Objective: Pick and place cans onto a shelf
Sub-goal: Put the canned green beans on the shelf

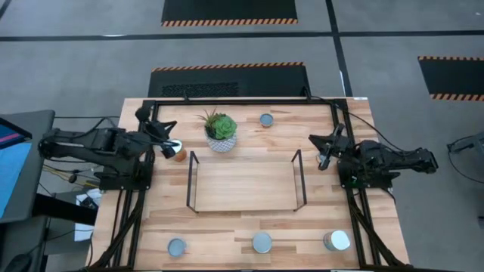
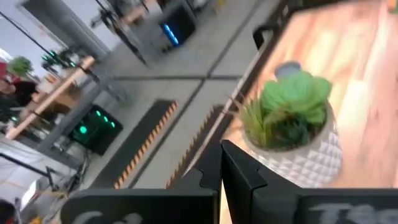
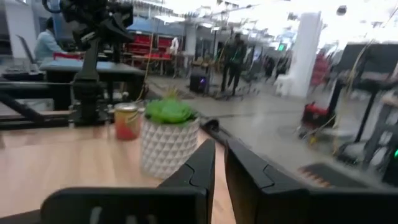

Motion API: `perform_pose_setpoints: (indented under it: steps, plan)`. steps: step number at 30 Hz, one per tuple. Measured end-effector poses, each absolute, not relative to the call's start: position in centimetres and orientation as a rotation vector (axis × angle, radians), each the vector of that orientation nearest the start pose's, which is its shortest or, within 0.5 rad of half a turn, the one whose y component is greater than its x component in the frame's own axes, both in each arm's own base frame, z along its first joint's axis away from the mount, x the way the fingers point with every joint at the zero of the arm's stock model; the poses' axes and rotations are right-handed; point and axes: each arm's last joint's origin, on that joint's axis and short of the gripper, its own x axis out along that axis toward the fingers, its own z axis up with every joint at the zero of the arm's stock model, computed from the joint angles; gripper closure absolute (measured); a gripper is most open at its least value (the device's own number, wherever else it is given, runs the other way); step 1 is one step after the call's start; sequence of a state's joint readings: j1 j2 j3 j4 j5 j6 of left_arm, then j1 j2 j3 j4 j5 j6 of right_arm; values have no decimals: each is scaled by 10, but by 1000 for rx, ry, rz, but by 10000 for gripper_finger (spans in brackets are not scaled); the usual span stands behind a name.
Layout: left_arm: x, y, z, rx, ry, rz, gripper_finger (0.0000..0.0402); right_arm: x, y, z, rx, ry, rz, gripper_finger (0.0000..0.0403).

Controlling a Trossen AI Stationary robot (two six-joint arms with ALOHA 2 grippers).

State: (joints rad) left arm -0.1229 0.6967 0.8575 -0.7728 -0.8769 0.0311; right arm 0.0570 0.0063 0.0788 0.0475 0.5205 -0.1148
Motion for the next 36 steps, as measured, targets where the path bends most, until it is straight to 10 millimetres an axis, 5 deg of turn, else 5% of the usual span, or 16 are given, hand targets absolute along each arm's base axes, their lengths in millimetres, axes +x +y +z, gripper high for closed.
perform_pose_setpoints:
  steps: [5, 8, 11, 16, 25, 36]
  plan:
    - [126, 14, 306, 108, 732, 607, 401, 89, -7, 191, -49, -67, -442, 341]
    - [118, 25, 294, -63, 871, 687, 401, 89, -6, 190, -19, -70, -432, 341]
    - [113, 38, 291, -223, 887, 784, 401, 90, -6, 191, 26, -80, -424, 341]
    - [113, 49, 291, -360, 904, 617, 401, 90, -6, 190, 27, -80, -420, 341]
    - [124, 61, 276, -499, 1051, 554, 401, 89, -7, 190, -70, -57, -442, 341]
    - [146, 68, 251, -337, 1222, 472, 401, 89, -9, 190, -75, -55, -460, 341]
